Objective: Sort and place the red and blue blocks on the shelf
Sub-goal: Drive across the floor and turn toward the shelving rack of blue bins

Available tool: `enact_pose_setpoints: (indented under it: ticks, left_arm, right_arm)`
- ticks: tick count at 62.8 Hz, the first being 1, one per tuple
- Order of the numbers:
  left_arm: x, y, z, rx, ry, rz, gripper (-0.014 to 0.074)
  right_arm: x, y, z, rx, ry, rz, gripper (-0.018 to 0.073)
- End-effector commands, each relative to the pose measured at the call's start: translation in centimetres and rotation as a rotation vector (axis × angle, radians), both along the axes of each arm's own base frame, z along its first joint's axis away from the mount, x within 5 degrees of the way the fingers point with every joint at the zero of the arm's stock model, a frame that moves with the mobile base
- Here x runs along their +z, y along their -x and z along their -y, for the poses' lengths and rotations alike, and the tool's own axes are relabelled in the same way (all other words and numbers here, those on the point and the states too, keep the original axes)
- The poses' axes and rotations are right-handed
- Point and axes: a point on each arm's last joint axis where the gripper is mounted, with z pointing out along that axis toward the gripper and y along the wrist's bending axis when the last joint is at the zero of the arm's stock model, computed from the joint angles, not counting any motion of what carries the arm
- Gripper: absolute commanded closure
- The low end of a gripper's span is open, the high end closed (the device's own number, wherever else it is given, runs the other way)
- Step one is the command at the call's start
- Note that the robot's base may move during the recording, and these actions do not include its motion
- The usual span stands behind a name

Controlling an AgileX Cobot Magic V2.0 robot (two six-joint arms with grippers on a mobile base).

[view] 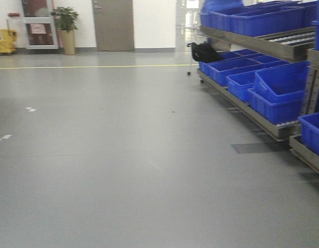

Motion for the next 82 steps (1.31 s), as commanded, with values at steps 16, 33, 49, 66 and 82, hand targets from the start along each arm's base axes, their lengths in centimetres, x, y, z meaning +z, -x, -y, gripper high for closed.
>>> enact_pose_setpoints:
  ticks: [16,33,49,66,82]
  left_arm:
    - [1.6,-0.33,0.08,-0.003,0.019,0.102,0.0472]
    - [1.6,-0.33,0.08,-0.003,0.019,0.102,0.0472]
    - [1.6,-0.33,0.08,-0.003,0.019,0.102,0.0472]
    - [1.6,-0.33,0.08,-0.003,0.019,0.102,0.0472]
    - [1.6,-0.33,0.08,-0.003,0.019,0.102,0.0472]
  right_arm:
    - [1.73,-0.21,0.08,-0.007,0.0,0.116,0.0503]
    - [1.73,-0.21,0.08,-0.007,0.0,0.116,0.0503]
    - [1.73,-0.21,0.08,-0.007,0.0,0.116,0.0503]
    - [1.73,-0.21,0.08,-0.007,0.0,0.116,0.0503]
    - [1.73,-0.21,0.08,-0.007,0.0,0.116,0.0503]
